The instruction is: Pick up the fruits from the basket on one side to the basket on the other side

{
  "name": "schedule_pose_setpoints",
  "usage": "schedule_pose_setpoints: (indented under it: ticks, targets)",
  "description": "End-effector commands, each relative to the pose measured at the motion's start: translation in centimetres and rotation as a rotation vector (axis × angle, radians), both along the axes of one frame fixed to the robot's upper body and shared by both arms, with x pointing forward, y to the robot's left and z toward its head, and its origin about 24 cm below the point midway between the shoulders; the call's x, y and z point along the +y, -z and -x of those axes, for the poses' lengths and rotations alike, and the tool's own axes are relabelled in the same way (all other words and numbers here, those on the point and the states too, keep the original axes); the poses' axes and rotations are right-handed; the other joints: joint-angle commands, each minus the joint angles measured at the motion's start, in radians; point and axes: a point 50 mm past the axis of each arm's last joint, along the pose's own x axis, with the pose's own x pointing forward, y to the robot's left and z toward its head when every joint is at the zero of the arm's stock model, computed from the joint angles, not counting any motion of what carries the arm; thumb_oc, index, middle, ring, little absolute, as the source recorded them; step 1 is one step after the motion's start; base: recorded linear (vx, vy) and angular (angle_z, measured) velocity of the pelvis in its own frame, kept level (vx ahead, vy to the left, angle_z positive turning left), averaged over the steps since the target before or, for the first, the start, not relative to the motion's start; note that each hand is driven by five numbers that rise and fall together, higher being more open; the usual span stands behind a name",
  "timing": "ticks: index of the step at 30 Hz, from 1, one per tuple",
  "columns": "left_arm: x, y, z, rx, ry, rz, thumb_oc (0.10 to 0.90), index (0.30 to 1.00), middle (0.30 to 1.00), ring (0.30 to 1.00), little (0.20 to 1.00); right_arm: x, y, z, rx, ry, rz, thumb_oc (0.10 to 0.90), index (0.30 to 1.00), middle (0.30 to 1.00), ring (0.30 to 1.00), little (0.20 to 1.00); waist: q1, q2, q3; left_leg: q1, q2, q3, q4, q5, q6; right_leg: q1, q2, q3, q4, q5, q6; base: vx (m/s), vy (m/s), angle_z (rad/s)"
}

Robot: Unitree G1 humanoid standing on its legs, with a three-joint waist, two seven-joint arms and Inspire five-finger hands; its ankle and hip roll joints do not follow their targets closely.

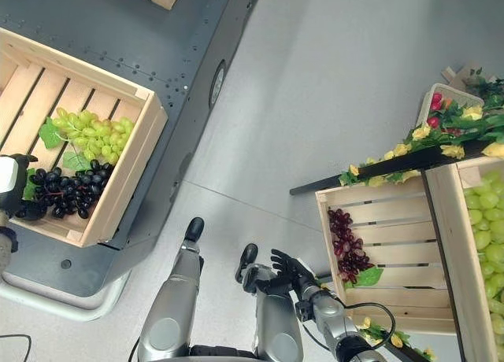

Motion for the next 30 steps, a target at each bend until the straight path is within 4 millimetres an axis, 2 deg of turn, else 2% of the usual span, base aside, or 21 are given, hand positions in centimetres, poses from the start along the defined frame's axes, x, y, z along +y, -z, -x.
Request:
schedule_pose_setpoints:
  ticks: [1,5,11,17,24,30]
  targets:
    - [1.8,-5.3,0.2,-0.140,-0.042,-0.183,0.800,0.900,0.900,0.900,0.900,-0.7,1.1,2.6,0.077,-0.047,-0.013,0.800,0.900,0.900,0.900,0.900,-0.031,0.019,0.000,-0.063,-0.078,0.113,0.043,-0.017,0.093,0.102,0.095,-0.021,-0.104,0.059,-0.059,-0.01,-0.009,0.03]
    - [1.8,-5.3,-0.5,-0.123,-0.061,-0.191,0.800,0.900,0.900,0.900,0.900,-0.2,1.2,2.6,0.077,-0.062,-0.022,0.800,0.900,0.900,0.900,0.900,-0.036,0.004,0.000,-0.064,-0.071,0.113,0.046,-0.017,0.091,0.110,0.100,-0.017,-0.113,0.066,-0.056,0.00,-0.005,-0.03]
    - [1.1,-3.7,-1.9,-0.029,-0.077,-0.150,0.800,0.900,0.900,0.900,0.900,0.5,1.2,2.3,0.076,-0.090,-0.020,0.800,0.900,0.900,0.900,0.900,-0.046,-0.017,0.000,-0.068,-0.065,0.115,0.042,-0.016,0.095,0.109,0.107,-0.012,-0.125,0.075,-0.055,-0.01,0.006,-0.06]
    - [1.1,-3.1,-3.0,0.065,-0.124,-0.103,0.800,0.900,0.900,0.900,0.900,0.7,0.9,1.8,0.063,-0.101,-0.022,0.800,0.900,0.900,0.900,0.900,-0.063,-0.036,0.000,-0.079,-0.057,0.118,0.042,-0.015,0.097,0.094,0.108,-0.006,-0.130,0.085,-0.052,-0.02,0.019,-0.07]
    - [1.3,-1.2,-3.1,0.169,-0.218,0.001,0.800,0.900,0.900,0.900,0.900,1.1,0.7,1.3,0.050,-0.105,-0.015,0.800,0.900,0.900,0.900,0.900,-0.069,-0.040,0.000,-0.080,-0.056,0.118,0.033,-0.011,0.099,0.087,0.105,-0.005,-0.130,0.086,-0.053,0.00,-0.001,-0.01]
    - [1.8,-0.3,-2.6,0.132,-0.266,0.065,0.800,0.900,0.900,0.900,0.900,1.3,0.8,1.4,0.058,-0.099,-0.012,0.800,0.900,0.900,0.900,0.900,-0.066,-0.035,0.000,-0.075,-0.057,0.114,0.033,-0.009,0.096,0.096,0.103,-0.007,-0.128,0.080,-0.055,0.00,0.000,0.00]
